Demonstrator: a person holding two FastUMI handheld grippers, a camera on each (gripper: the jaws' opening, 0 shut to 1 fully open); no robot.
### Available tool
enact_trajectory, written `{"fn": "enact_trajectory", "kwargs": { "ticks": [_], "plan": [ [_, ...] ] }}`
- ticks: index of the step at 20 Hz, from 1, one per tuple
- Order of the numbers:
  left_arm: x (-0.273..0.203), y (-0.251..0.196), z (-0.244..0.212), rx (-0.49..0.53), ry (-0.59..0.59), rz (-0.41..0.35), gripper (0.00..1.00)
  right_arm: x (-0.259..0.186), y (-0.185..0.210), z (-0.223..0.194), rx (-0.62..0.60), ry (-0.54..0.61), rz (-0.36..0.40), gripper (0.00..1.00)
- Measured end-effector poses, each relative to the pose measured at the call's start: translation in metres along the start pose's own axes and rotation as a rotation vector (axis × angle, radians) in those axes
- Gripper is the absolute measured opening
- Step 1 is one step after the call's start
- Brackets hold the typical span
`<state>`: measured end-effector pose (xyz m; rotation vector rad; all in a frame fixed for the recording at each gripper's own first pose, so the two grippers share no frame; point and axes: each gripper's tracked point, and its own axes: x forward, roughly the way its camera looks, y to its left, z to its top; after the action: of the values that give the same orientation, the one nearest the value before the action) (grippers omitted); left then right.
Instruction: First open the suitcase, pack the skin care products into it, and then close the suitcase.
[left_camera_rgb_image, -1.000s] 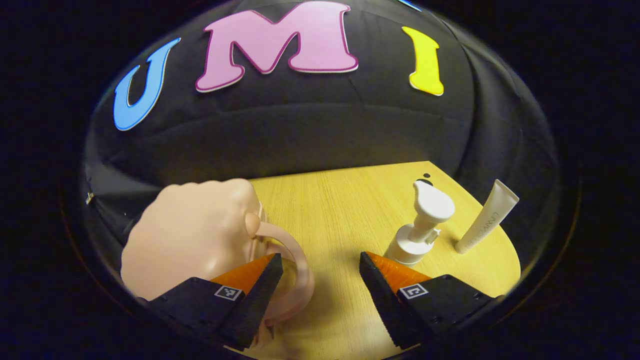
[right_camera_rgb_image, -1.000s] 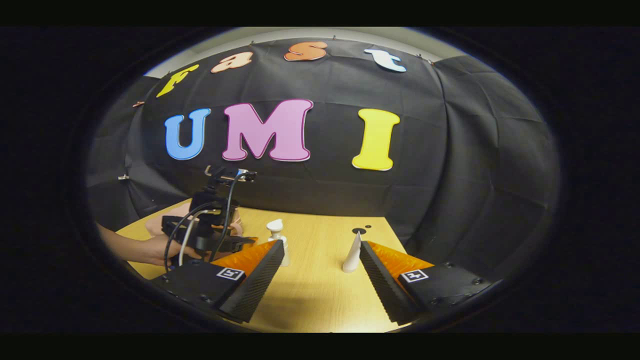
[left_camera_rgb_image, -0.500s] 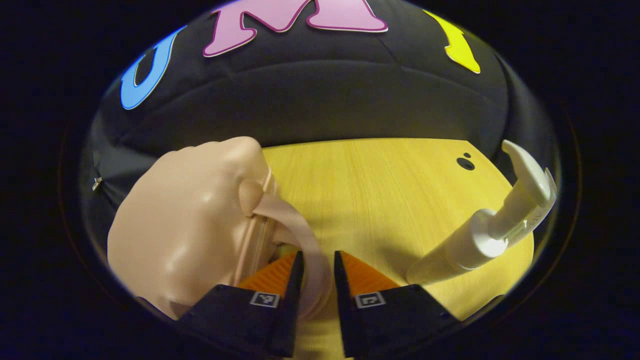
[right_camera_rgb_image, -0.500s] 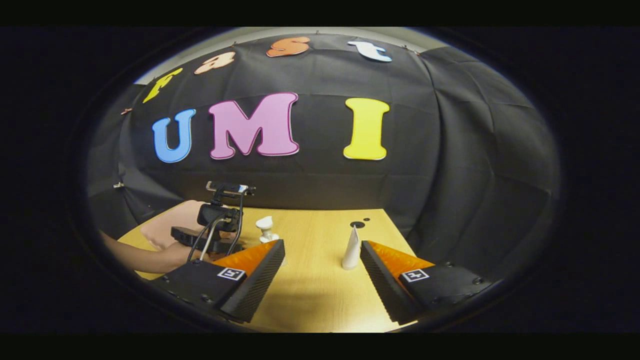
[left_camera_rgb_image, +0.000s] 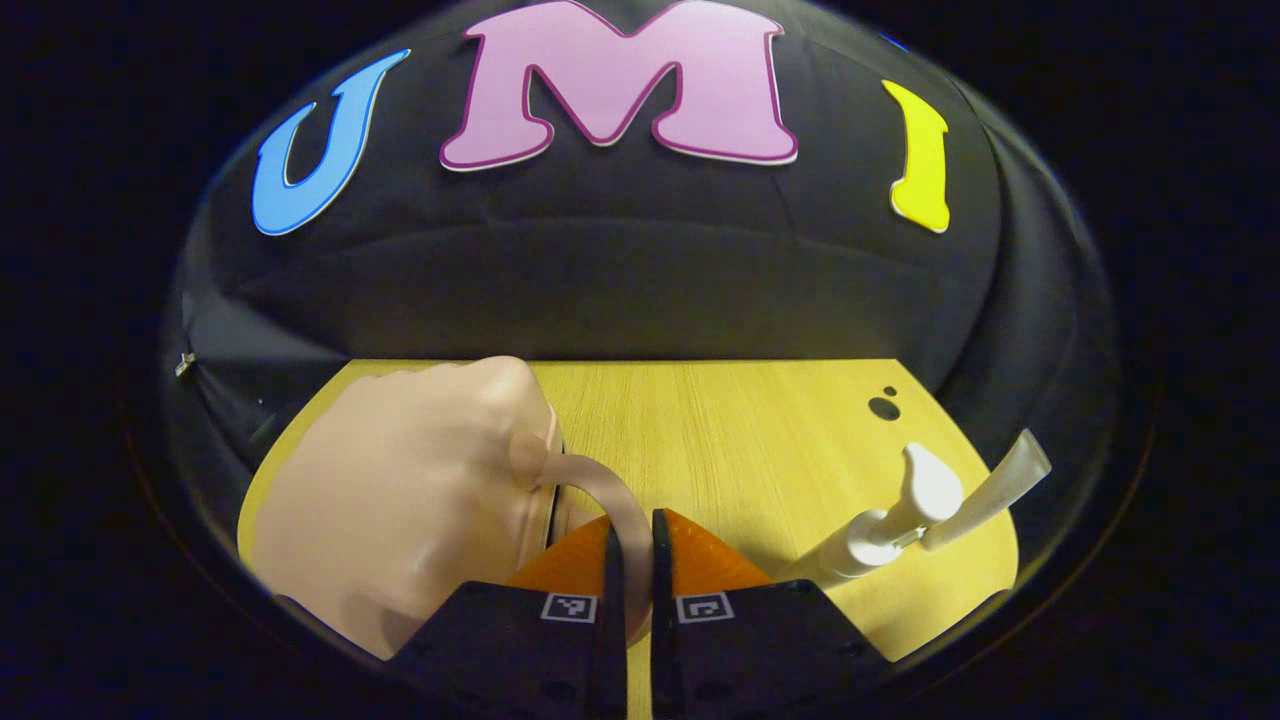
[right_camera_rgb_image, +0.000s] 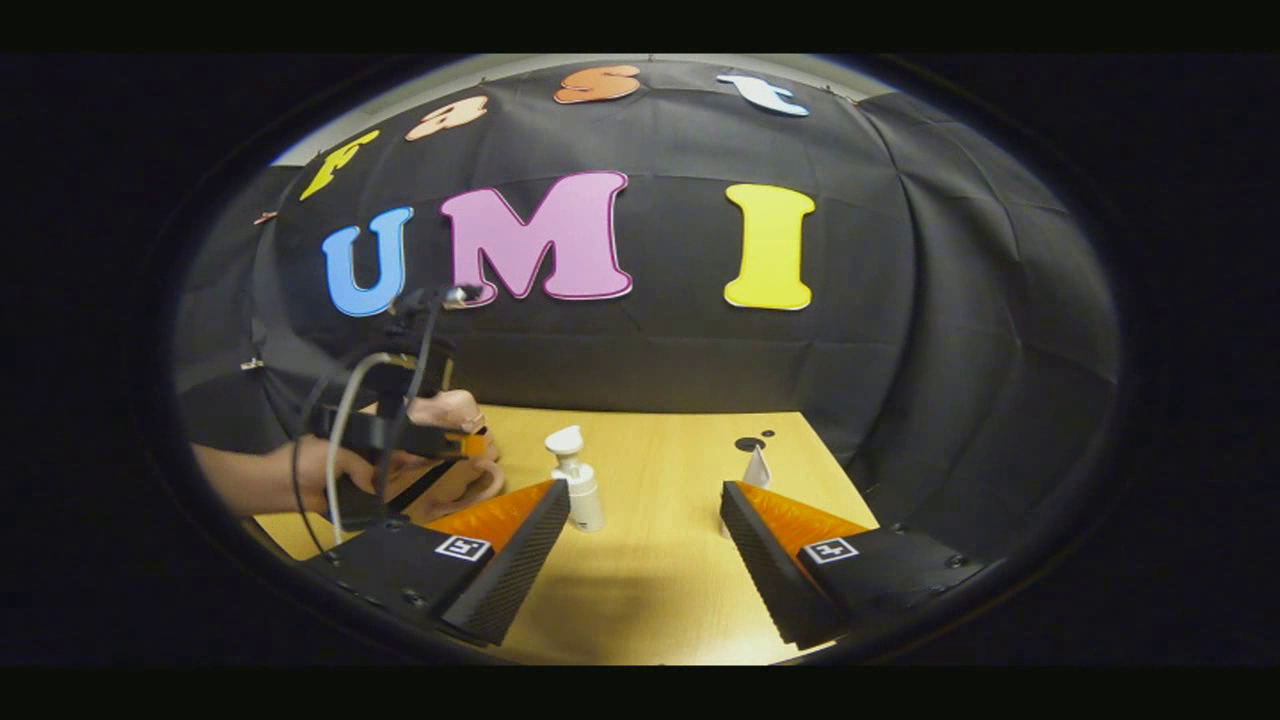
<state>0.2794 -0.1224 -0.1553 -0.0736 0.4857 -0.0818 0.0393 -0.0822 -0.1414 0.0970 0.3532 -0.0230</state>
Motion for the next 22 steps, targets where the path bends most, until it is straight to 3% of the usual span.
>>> {"fn": "enact_trajectory", "kwargs": {
  "ticks": [2,4,7,10,12,17,20,21,22],
  "plan": [
    [-0.033,0.024,0.043,-0.067,-0.034,-0.04,0.14,0.001,0.025,0.0,0.014,0.009,0.061,0.97],
    [-0.07,0.069,0.087,-0.089,-0.073,-0.027,0.14,0.001,0.048,0.0,-0.003,0.004,0.109,0.98],
    [-0.102,0.146,0.13,-0.065,-0.107,0.028,0.14,-0.002,0.069,0.006,-0.017,-0.017,0.144,0.98],
    [-0.111,0.232,0.138,-0.023,-0.089,0.117,0.14,-0.007,0.091,-0.001,-0.028,0.002,0.187,0.98],
    [-0.11,0.298,0.137,0.049,-0.084,0.216,0.14,-0.01,0.101,-0.01,-0.063,0.022,0.196,0.98],
    [-0.078,0.459,0.098,0.06,-0.063,0.432,0.13,-0.014,0.128,-0.031,-0.041,0.088,0.221,0.97],
    [-0.046,0.527,0.048,0.002,-0.002,0.466,0.12,-0.009,0.145,-0.035,-0.065,0.092,0.226,0.98],
    [-0.032,0.543,0.033,-0.014,0.03,0.473,0.16,-0.008,0.152,-0.036,-0.079,0.089,0.23,0.98],
    [-0.018,0.553,0.02,-0.014,0.058,0.474,0.12,-0.006,0.157,-0.04,-0.094,0.088,0.228,0.98]
  ]
}}
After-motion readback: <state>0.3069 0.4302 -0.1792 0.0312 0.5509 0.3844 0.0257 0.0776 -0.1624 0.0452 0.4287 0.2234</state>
